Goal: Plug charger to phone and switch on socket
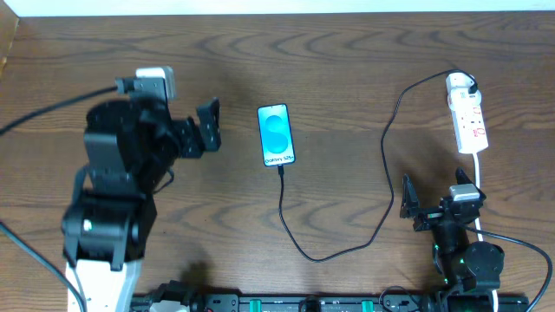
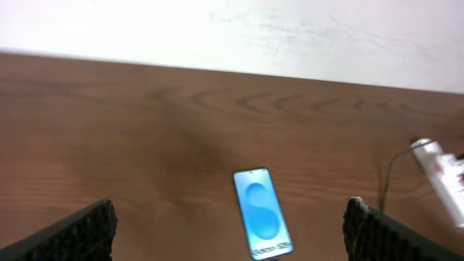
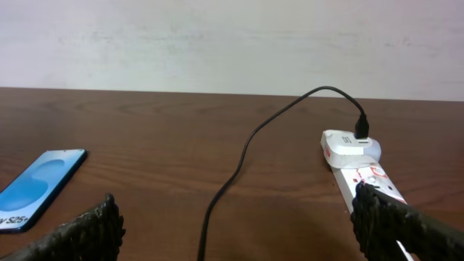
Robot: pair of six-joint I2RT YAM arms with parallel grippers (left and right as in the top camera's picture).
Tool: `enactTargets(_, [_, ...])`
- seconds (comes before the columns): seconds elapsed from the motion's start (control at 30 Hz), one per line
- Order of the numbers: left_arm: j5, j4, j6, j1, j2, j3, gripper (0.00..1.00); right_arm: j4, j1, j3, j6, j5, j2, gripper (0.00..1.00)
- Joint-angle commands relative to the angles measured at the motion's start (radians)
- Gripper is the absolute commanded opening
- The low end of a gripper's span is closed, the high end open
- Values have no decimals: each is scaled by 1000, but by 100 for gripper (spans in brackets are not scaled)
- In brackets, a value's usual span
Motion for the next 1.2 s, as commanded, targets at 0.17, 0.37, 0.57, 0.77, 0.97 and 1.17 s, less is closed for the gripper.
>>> enactTargets(0.17, [-13,188,145,37,-220,-280,99,-4,10,-2,-10,8,-10,99])
enactTargets(0.37, [-13,360,159,84,-382,-508,99,-4,10,-2,-10,8,-10,99])
enactTargets(0.57, [-13,467,212,89,-552,-701,99,-4,10,-2,-10,8,-10,99])
enactTargets(0.77, [-14,556,251,90,-688,-877,99,-4,10,-2,-10,8,-10,99])
enactTargets(0.97, [-14,579,264,90,-818,-1018,99,-4,10,-2,-10,8,-10,99])
enactTargets(1.17, [-45,579,273,90,-902,-1113,99,-4,10,-2,-10,8,-10,99])
